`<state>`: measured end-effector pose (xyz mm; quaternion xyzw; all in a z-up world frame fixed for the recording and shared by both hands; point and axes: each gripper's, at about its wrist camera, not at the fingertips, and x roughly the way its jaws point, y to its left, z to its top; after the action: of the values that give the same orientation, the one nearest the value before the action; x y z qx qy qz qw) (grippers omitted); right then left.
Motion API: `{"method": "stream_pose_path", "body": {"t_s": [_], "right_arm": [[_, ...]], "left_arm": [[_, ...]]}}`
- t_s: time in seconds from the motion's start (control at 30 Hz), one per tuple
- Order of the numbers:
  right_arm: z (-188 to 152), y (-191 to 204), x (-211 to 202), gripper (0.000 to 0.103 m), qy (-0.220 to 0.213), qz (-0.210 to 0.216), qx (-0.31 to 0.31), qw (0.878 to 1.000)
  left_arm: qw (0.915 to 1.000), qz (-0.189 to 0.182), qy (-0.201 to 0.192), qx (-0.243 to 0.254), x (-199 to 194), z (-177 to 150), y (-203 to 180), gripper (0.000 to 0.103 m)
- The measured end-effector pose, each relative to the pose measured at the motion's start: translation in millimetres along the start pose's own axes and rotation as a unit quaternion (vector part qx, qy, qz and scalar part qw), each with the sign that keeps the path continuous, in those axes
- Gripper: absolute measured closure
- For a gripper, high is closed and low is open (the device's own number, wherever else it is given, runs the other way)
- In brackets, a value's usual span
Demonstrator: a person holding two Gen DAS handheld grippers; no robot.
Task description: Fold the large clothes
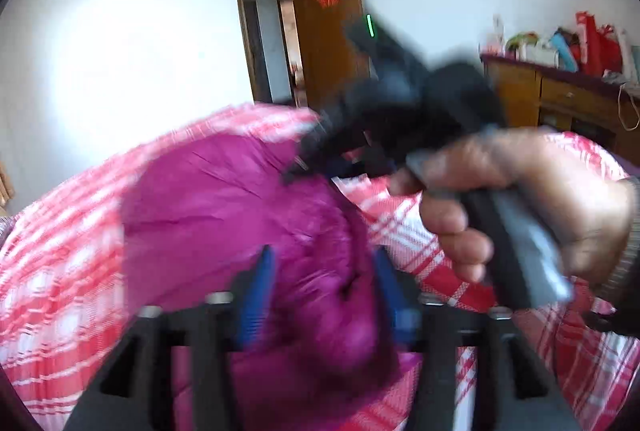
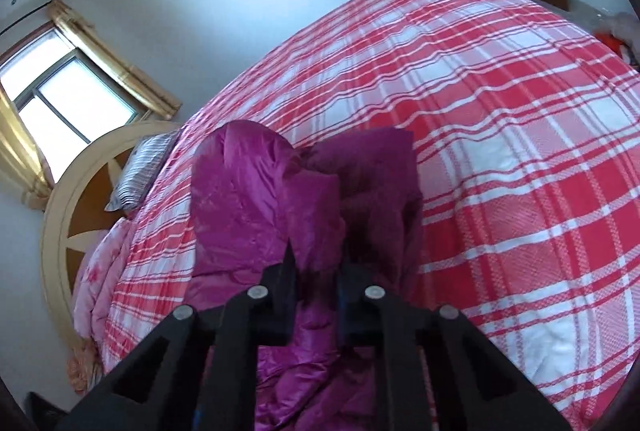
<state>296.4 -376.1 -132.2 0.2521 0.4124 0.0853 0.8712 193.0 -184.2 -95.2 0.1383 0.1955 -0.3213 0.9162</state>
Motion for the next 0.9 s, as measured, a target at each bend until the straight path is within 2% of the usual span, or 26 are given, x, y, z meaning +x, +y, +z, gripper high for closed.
{"method": "stream_pose_path", "body": {"t_s": [0.03,0.1,0.13,0.2,0.3,0.37,0.43,0.53,0.6,0.63,0.67,0.77,0.83,0.9], "right_arm": [[0.7,-2.6,0.2,0.085,0.001,-0.006,0.0,1.0],[-2.4,-4.8,0.1,0.085,0.004,-0.017,-0.001,1.0],[-3.6,-4.2,1.5,0.085,0.004,-0.028,-0.007,1.0],[-4.5,-0.3,3.5,0.084,0.003,-0.046,-0.019,0.999],[-4.1,9.5,1.9,0.079,-0.003,-0.088,-0.033,0.996],[-1.8,18.3,-6.6,0.061,-0.018,-0.128,-0.032,0.991],[-0.1,36.5,-27.2,0.059,-0.055,-0.166,-0.027,0.984],[1.8,73.4,-60.7,0.057,-0.121,-0.13,-0.012,0.984],[0.2,95.9,-66.1,0.046,-0.142,-0.061,-0.005,0.988],[-0.5,104.4,-62.6,0.035,-0.151,-0.019,-0.002,0.988],[-0.1,111.2,-53.3,0.029,-0.154,0.018,-0.003,0.988],[6.3,102.8,-16.8,0.03,-0.13,0.025,0.001,0.991],[5.2,75.1,-0.2,0.033,-0.128,0.002,0.032,0.991],[0.6,56.1,6.7,0.033,-0.128,-0.023,0.039,0.991]], "left_arm": [[0.9996,0.019,-0.019,0.0,-11.9,0.6,7.9,0.024],[0.9973,0.063,-0.036,-0.007,-21.9,4.3,31.7,0.022],[0.9962,0.081,-0.03,-0.013,-18.4,6.7,42.5,0.022],[0.9928,0.114,0.015,-0.035,7.8,5.3,67.9,0.022],[0.9889,0.116,0.076,-0.055,43.4,-14.4,86.2,0.022],[0.9889,0.111,0.074,-0.066,45.3,-26.4,90.1,0.022],[0.9889,0.118,0.067,-0.061,42.0,-29.4,87.3,0.022],[0.9887,0.121,0.068,-0.058,49.0,-26.1,84.0,0.022],[0.9885,0.118,0.071,-0.063,51.1,-23.0,83.6,0.022],[0.9886,0.115,0.074,-0.064,49.0,-21.6,85.4,0.022],[0.9888,0.112,0.075,-0.064,47.0,-19.5,85.0,0.022],[0.989,0.118,0.053,-0.072,35.7,-10.1,90.2,0.022],[0.9867,0.136,0.032,-0.083,27.6,-0.2,99.2,0.022],[0.985,0.141,0.031,-0.095,34.5,9.6,107.0,0.021]]}}
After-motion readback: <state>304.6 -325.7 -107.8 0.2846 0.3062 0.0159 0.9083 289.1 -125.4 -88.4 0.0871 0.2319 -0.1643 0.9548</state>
